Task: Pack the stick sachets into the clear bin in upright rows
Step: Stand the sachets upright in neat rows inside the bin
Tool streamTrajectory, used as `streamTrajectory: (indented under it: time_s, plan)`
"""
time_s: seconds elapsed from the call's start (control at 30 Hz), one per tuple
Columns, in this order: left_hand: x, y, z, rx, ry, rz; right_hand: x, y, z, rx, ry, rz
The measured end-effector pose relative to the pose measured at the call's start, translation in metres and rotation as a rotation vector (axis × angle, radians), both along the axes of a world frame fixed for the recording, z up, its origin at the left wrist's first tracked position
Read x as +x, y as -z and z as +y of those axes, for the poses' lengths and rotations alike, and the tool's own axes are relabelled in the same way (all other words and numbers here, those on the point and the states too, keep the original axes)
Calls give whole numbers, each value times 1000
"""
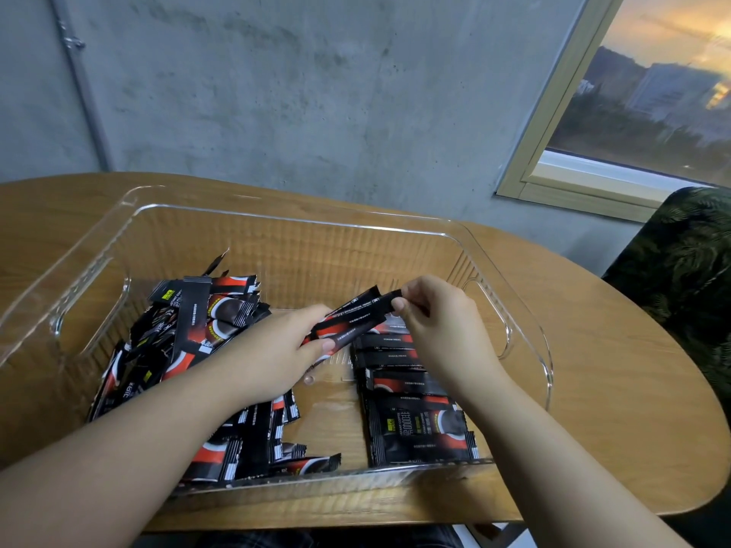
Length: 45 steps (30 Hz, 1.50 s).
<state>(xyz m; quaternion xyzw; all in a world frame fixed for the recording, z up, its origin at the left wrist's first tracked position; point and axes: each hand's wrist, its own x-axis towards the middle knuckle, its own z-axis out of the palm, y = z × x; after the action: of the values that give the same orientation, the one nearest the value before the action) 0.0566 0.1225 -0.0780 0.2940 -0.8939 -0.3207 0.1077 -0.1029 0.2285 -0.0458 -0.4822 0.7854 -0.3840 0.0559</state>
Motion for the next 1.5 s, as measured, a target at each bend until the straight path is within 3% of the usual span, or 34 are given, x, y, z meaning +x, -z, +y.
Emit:
streamTrajectory:
  time_s: [0.33,0.47,0.63,0.83,0.97,1.07,1.2,1.27,1.5]
  plan:
    - [-1,0,-2,-94,-145,12,-5,3,-3,286,61,76]
    - [0,1,-4,-94,-206,31,-4,-1,0,512,34,206]
    - [-1,0,-2,-102,-197,11,-4,-5,9,778,-64,213]
    - [0,1,-2,-105,-181,-21,11,-18,21,902,-69,326]
    - [0,1,-2,-99,-178,-23,20,-15,31,875,-61,526]
    - [0,1,-1,-100,-178,-22,20,-12,28,819,-88,503]
    - [0,2,-1,-102,-176,-23,25,1,18,642,-382,423]
    - [0,2,-2,-100,-179,-21,28,6,16,650,-476,411]
    - [-1,2,-2,-109,-177,-36,20,7,19,678,-498,387]
